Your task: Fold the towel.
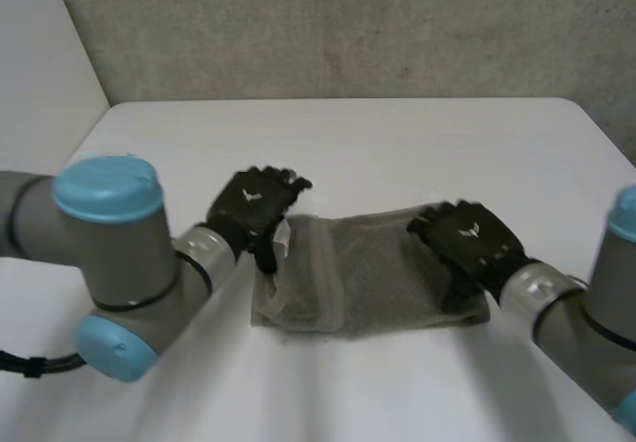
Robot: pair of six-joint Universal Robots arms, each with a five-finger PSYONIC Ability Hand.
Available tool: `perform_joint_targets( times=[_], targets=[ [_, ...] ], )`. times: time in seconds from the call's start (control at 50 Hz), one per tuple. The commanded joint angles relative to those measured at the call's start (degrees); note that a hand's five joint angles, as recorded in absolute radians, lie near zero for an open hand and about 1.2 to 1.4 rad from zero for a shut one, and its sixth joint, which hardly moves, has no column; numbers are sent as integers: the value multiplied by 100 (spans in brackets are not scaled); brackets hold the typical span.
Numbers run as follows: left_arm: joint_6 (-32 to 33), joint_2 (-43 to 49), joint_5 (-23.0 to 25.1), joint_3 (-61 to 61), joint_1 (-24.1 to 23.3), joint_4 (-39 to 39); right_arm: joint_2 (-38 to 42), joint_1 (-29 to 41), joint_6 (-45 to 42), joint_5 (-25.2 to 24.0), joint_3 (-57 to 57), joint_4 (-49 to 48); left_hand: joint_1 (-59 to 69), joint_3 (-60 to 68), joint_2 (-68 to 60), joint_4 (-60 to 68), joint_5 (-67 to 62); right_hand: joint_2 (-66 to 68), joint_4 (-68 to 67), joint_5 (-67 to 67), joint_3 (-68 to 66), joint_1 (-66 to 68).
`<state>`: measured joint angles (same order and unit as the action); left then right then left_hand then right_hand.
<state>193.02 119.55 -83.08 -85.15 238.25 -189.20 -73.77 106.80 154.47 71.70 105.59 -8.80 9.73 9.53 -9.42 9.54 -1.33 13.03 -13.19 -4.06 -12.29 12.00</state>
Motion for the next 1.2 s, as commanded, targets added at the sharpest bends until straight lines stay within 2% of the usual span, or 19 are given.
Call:
perform_joint_targets(
  times=[0.02,0.04,0.06,0.08,0.1,0.12,0.14,0.32,0.46,0.58,0.78,0.82,0.84,0.86,0.88,0.9,1.04,1.14,1.2],
  targets=[
    [25,253,-173,-72,-165,15,-50,-809,-363,-507,761,-95,66,86,-97,84,95,2352,-2336,-2249,-2426,2455],
    [25,253,-173,-89,-165,15,-41,-879,-539,-490,814,-165,49,69,-80,68,112,3679,-3662,-3576,-3753,3782],
    [25,236,-191,-107,-156,24,-41,-880,-540,-490,814,-166,49,69,-80,67,112,3692,-3676,-3589,-3766,3795],
    [25,236,-191,-107,-156,24,-32,-915,-680,-473,823,-261,49,69,-80,67,112,5024,-5008,-4921,-5099,5127],
    [25,192,-191,-124,-156,32,-32,-915,-681,-472,823,-262,49,69,-80,67,112,5038,-5021,-4935,-5112,5141],
    [25,166,-191,-168,-156,41,-14,-924,-742,-464,815,-384,49,69,-80,67,112,6453,-6437,-6350,-6528,6556],
    [25,165,-191,-168,-156,41,-14,-924,-751,-455,762,-472,49,69,-80,67,112,6695,-6678,-6592,-6769,6798],
    [25,-642,-199,-738,28,41,47,-599,-655,-262,41,-570,27,47,-58,46,133,6697,-6681,-6594,-6771,6800],
    [42,-1425,-200,-1240,521,59,240,1024,-172,213,-1293,-535,27,47,-58,46,133,6697,-6681,-6594,-6771,6800],
    [25,-2039,-191,-1530,1038,59,977,2403,-224,178,-2084,-377,27,47,-58,46,133,6697,-6681,-6594,-6771,6800],
    [-45,-2348,-112,-1601,1294,6,1831,2987,-338,107,-2332,-104,27,47,-58,46,133,6697,-6681,-6594,-6771,6800],
    [-72,-2296,-120,-1496,1224,-3,1770,2969,-338,125,-2332,-104,32,52,-63,51,129,6535,-6518,-6432,-6609,6638],
    [-72,-2296,-120,-1495,1224,-3,1683,2926,-303,177,-2315,-104,32,52,-63,51,129,3621,-3604,-3517,-3695,3724],
    [-107,-2252,-120,-1400,1145,-11,1682,2925,-303,178,-2314,-104,65,85,-96,84,95,3592,-3575,-3488,-3666,3695],
    [-177,-2130,-120,-1268,1032,-12,1491,2899,-268,221,-2245,-113,115,136,-147,134,45,794,-777,-690,-868,897],
    [-177,-2129,-120,-1267,1030,-12,1219,2795,-224,231,-2166,-113,116,136,-147,135,44,-303,319,406,229,-200],
    [-861,-1094,-208,-276,223,59,496,1941,382,231,-1638,-130,401,421,-432,420,-241,-303,319,406,229,-200],
    [-1327,-531,-226,235,-15,85,258,1205,1925,161,-1401,-104,419,439,-450,437,-258,-303,319,406,229,-200],
    [-1617,-118,-226,516,-225,181,258,974,2298,108,-1392,-104,603,623,-634,622,-443,-303,319,406,229,-200]
  ],
)
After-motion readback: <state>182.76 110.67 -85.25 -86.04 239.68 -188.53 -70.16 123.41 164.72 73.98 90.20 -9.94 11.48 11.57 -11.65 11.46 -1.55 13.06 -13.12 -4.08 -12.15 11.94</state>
